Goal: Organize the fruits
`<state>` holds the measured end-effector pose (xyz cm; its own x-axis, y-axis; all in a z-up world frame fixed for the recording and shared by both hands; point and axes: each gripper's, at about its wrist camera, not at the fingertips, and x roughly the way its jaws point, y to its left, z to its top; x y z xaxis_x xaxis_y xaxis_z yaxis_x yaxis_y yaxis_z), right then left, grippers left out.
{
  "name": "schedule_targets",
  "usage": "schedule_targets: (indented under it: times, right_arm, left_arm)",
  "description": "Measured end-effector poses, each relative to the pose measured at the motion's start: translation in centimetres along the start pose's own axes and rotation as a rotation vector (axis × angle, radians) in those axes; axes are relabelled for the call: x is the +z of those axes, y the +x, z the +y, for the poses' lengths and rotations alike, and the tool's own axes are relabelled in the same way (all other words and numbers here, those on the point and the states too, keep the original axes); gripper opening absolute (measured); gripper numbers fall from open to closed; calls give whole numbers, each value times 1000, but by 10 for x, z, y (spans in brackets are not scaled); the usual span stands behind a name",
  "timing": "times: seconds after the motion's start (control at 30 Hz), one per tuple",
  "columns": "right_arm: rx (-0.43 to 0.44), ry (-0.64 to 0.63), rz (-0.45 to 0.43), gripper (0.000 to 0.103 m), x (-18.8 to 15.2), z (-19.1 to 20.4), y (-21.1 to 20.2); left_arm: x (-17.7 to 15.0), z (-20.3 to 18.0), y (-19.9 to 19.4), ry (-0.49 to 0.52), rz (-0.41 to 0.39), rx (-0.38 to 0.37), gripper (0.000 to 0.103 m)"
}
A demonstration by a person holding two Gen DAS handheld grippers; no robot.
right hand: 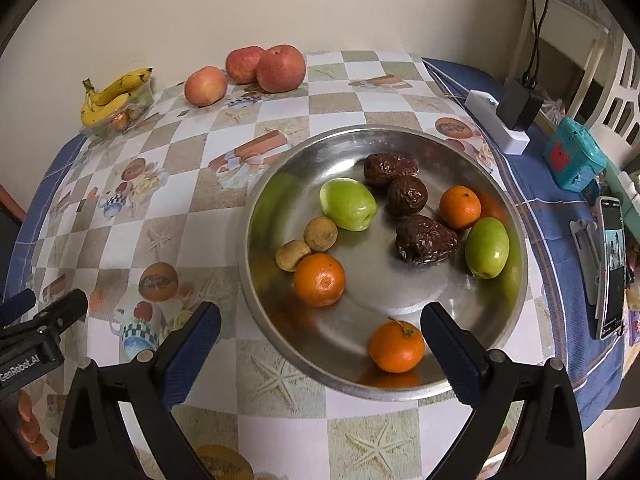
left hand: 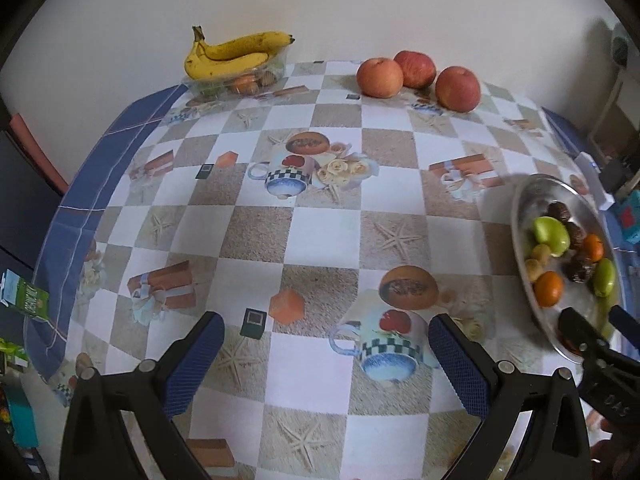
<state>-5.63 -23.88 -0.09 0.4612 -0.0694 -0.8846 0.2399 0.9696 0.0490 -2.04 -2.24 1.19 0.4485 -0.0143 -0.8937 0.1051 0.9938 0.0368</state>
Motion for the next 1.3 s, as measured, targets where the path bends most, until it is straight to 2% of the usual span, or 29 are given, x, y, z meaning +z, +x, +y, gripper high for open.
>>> schedule_targets:
  times: [0.1, 0.27, 1.3]
  right_arm:
    - [-6, -7, -17, 100, -1, 2, -6]
    - [-3, -7, -24, 100, -1, 2, -8]
    - [14, -4, -6, 100, -2, 7, -3]
  left_arm:
    - [-3, 4, -7, -26, -3, -25, 103]
    - [-9, 2, -14, -13, -14, -22, 103]
    - [-9, 4, -7, -14, 20, -28, 103]
